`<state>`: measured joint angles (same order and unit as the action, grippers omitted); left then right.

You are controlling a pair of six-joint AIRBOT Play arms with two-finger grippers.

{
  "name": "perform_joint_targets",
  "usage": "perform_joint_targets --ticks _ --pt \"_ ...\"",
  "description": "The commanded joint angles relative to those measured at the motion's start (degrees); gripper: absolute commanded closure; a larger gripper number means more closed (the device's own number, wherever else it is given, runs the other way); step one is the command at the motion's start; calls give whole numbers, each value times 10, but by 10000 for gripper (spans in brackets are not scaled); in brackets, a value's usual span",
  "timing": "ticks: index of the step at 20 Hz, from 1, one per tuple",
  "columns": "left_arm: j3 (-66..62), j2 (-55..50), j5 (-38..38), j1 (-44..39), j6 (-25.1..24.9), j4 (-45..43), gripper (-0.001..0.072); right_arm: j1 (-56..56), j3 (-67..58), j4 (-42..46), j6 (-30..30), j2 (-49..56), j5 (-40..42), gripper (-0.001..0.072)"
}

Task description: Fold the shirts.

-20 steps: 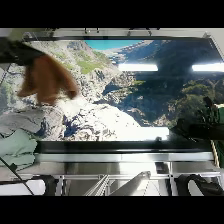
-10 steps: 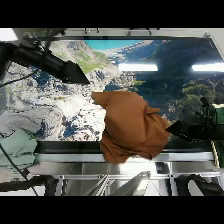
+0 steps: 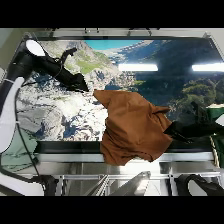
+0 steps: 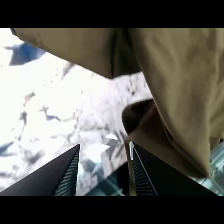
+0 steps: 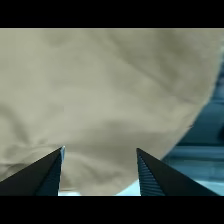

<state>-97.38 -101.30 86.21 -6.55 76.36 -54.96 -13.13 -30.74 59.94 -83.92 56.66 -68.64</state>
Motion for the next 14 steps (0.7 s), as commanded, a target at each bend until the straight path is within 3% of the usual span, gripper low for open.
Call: perform_joint_targets --ticks 1,3,4,5,10,12,13,14 --pt "-1 -79 -56 10 -2 44 368 -14 0 19 -9 81 -9 218" --pt "-2 -117 -73 10 -22 76 368 -21 0 17 -6 109 -15 251" --pt "-11 -137 -76 10 -26 83 368 -18 0 10 5 120 -14 373" --pt "-25 -155 -75 6 -26 87 368 -15 0 1 16 128 -11 390" --pt "-108 -221 -68 -26 -23 82 368 -2 0 -75 67 170 57 389" --pt "-122 -233 -67 -34 -5 70 368 -3 -1 -151 133 196 85 392" --pt "-127 -238 -67 -36 -2 61 368 -3 -5 -190 176 209 82 472" --pt "-131 -243 -66 -37 -2 60 368 -3 -7 -220 199 217 80 643"
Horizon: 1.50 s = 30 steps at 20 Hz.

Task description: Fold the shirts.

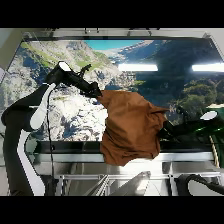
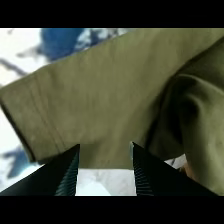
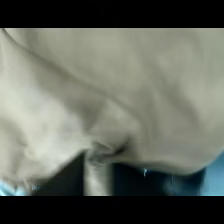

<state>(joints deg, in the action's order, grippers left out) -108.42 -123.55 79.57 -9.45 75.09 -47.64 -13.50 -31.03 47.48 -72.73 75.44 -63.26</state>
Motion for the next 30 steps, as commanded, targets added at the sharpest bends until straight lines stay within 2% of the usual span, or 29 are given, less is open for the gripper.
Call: perform_joint_targets --ticks 1,4,5,6,7,11,12,14,19,20,21,22,23,24,27,30 --pt "-21 -21 -2 -12 11 -15 368 1 -5 -118 96 33 26 683" --pt "-21 -21 -7 -17 11 -44 369 0 -6 -148 115 33 12 683" --pt "-21 -21 -8 -21 11 -51 391 0 -6 -153 117 33 11 683" --pt "-21 -21 -5 -23 11 -51 578 0 -6 -159 120 33 10 683" --pt "-21 -21 -2 -23 10 -44 693 0 -6 -163 120 33 11 683" --pt "-22 -20 3 -24 3 39 683 0 -5 -185 113 33 7 683" --pt "-22 -17 12 -20 2 44 685 0 -7 -203 120 33 -4 683" --pt "-22 -4 36 -8 -3 42 687 0 -20 -239 177 32 -34 683" --pt "-22 36 74 40 -7 41 688 -5 -47 -246 186 30 -55 683" --pt "-22 39 75 50 -7 41 651 -13 -47 -246 186 28 -66 683" --pt "-22 39 77 58 -6 41 385 -24 -47 -242 189 26 -82 683" --pt "-22 36 78 66 -4 41 141 -39 -47 -234 192 24 -106 633" --pt "-22 33 80 69 9 40 -5 -55 -47 -221 191 23 -127 448" --pt "-22 29 84 70 15 40 -1 -75 -47 -204 179 23 -145 386" --pt "-22 11 66 58 26 7 -1 -153 -47 -186 174 14 -165 386" --pt "-22 -14 23 37 33 13 0 -224 -47 -173 170 -12 -166 386"
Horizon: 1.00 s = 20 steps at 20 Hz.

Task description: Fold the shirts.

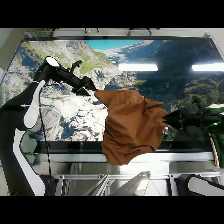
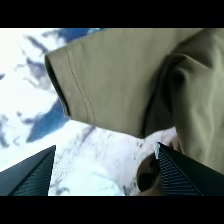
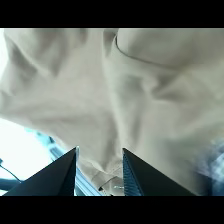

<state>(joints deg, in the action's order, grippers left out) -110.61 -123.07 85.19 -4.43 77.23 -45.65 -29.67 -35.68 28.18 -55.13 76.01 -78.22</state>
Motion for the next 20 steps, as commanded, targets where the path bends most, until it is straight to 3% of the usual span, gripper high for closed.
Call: perform_joint_targets --ticks 1,2,3,4,8,9,10,11,15,18,19,20 --pt "0 -27 -39 -21 16 -7 0 -79 0 35 -13 -25 -16 386" --pt "0 -34 -44 -28 19 -7 0 -90 0 55 -19 -31 -16 383" --pt "0 -40 -49 -37 19 -7 1 -98 0 74 -28 -35 -15 275" --pt "0 -43 -57 -43 23 -12 2 -102 1 91 -42 -36 -14 117" --pt "0 -40 -78 -43 45 -23 22 -102 7 161 -89 -36 11 103" --pt "0 -40 -78 -43 45 -24 178 -102 10 162 -92 -36 13 103" --pt "0 -40 -78 -43 45 -23 510 -101 16 162 -97 -36 17 103" --pt "0 -40 -76 -43 40 -22 695 -101 24 162 -101 -36 26 103" --pt "0 -40 -69 -42 40 -23 681 -82 71 162 -101 -31 93 103" --pt "0 -40 -74 -42 40 -23 681 -8 80 130 -100 -4 144 106" --pt "0 -40 -74 -42 40 -23 681 29 80 94 -95 11 162 137" --pt "0 -40 -74 -42 40 -23 681 64 79 57 -78 25 176 253"
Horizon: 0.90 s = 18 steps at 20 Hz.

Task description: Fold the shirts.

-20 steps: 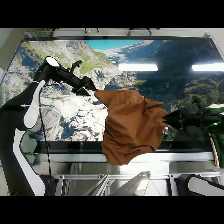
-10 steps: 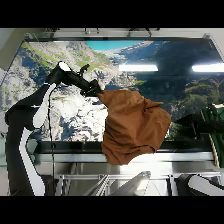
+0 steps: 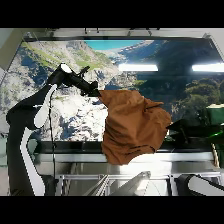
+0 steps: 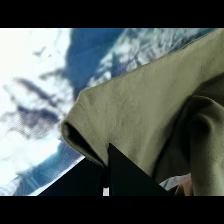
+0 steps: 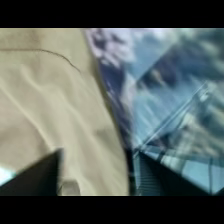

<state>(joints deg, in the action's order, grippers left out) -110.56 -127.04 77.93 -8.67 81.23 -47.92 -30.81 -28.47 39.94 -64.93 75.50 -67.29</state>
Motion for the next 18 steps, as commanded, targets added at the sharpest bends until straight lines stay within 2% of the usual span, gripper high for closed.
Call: perform_joint_targets --ticks 1,2,3,5,7,9,11,14,18 --pt "-1 0 -1 2 0 0 681 110 6 -114 47 46 75 377" --pt "-1 0 -1 5 0 0 681 136 1 -160 76 58 71 469" --pt "-1 2 3 10 0 0 683 154 -6 -195 105 63 55 679" --pt "-1 19 28 31 0 0 687 155 -33 -195 98 55 7 683" --pt "-1 56 73 61 -3 0 688 118 -85 -120 39 30 -59 683" --pt "-1 111 119 92 -8 1 688 78 -150 -54 -18 -10 -77 683" --pt "-1 185 149 123 -9 20 688 42 -220 -93 -28 -69 -78 683" --pt "-1 321 164 170 -24 113 690 14 -329 -233 9 -168 -78 683" --pt "0 511 152 229 -43 132 689 10 -442 -259 13 -278 -76 683"
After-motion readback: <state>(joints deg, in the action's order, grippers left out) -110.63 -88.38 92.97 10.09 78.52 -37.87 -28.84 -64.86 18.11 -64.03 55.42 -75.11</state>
